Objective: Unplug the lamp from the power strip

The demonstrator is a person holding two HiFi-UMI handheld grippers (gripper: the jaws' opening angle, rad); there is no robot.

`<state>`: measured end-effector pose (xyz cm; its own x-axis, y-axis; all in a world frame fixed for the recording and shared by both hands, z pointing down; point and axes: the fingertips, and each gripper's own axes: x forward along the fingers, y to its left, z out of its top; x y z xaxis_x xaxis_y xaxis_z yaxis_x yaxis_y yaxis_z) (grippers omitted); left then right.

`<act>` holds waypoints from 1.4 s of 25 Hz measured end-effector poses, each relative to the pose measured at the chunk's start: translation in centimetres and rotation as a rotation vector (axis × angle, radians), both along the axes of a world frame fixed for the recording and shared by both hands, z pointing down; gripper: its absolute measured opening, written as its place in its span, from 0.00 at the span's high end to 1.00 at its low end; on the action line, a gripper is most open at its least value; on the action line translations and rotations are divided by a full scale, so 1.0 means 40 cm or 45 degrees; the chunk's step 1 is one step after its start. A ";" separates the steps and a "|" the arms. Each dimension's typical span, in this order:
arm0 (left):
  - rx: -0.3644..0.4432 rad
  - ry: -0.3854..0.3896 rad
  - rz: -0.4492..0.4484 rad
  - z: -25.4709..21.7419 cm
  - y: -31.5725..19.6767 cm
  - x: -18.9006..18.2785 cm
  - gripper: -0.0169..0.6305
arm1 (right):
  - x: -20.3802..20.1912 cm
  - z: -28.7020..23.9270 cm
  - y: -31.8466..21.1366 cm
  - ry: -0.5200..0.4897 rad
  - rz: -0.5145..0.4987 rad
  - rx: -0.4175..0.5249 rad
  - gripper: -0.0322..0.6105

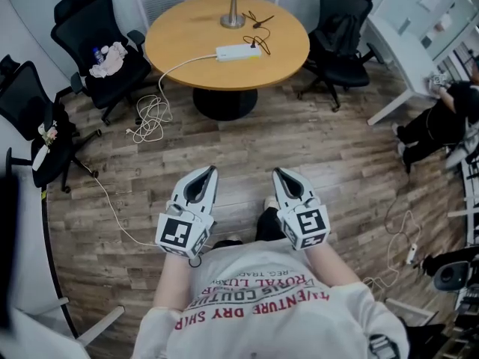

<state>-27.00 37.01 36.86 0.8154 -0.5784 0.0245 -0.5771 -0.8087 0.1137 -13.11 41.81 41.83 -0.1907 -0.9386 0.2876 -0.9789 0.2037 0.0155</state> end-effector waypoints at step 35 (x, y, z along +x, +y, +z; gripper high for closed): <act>-0.076 -0.157 -0.323 0.089 -0.693 0.666 0.93 | 0.634 0.108 -0.776 -0.019 -0.399 -0.069 0.90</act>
<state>-0.36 9.30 40.42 0.6338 -0.7579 0.1545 -0.7724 -0.6309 0.0735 12.23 10.78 46.14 -0.4726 -0.8171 0.3302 -0.8685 0.4953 -0.0177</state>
